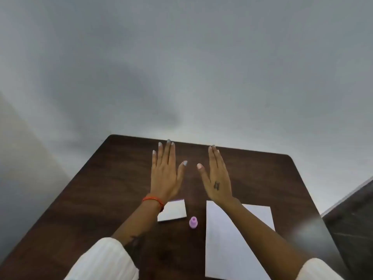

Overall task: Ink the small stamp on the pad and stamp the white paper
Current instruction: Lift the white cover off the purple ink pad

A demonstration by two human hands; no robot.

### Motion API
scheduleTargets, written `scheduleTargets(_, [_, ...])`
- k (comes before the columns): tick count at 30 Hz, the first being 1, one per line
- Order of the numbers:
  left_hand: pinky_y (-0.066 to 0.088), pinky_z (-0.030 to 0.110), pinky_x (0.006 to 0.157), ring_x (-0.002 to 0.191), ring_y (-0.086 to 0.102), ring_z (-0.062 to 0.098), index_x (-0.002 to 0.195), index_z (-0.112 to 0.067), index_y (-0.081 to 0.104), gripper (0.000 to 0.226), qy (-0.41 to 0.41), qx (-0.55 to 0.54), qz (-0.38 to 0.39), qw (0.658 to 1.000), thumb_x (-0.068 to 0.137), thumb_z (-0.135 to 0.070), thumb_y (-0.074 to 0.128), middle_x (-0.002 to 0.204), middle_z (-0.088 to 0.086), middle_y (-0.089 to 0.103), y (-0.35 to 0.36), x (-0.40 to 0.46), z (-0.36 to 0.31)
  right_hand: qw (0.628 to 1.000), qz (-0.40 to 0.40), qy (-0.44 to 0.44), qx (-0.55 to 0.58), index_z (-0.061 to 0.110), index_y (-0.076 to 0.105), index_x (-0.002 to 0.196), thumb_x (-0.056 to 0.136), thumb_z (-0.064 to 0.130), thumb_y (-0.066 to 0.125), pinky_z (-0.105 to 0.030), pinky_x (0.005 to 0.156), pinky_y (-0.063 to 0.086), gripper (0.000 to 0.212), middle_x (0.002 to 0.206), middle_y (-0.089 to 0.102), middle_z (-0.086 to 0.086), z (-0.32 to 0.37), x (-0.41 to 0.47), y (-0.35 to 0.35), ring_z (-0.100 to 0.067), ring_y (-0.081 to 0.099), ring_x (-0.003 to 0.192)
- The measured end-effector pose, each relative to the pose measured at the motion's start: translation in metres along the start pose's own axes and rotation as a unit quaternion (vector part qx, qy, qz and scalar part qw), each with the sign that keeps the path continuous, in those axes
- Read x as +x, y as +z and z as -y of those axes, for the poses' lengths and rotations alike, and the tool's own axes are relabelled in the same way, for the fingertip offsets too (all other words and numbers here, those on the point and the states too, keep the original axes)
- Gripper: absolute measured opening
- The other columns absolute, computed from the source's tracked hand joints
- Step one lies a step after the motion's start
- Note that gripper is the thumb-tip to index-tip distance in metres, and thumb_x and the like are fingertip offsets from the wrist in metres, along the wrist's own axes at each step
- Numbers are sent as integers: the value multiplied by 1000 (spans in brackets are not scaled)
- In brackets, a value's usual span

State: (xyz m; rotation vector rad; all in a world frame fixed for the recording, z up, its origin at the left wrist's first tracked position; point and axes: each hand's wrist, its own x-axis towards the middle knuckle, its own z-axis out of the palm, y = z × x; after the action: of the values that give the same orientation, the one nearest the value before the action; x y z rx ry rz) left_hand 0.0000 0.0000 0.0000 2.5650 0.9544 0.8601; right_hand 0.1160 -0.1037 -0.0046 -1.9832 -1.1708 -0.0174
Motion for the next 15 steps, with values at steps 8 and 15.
scheduleTargets(8, [1,36,115,143,-2,18,144,-17,7,73,-134,-8,150,979,89,-46,46,157,3,10,18,-77,74,986,157,59,-23,21,25,142,91,45,44,-25,106,15,59,154,26,-1,-25,-44,41,-19,21,141])
scheduleTargets(15, [15,31,114,143,9,14,144,-26,7,96,-150,-78,283,944,73,-38,72,156,-4,14,24,-113,94,937,341,63,-32,19,24,142,86,40,57,-36,113,22,69,155,23,-2,-27,-58,65,-22,21,141])
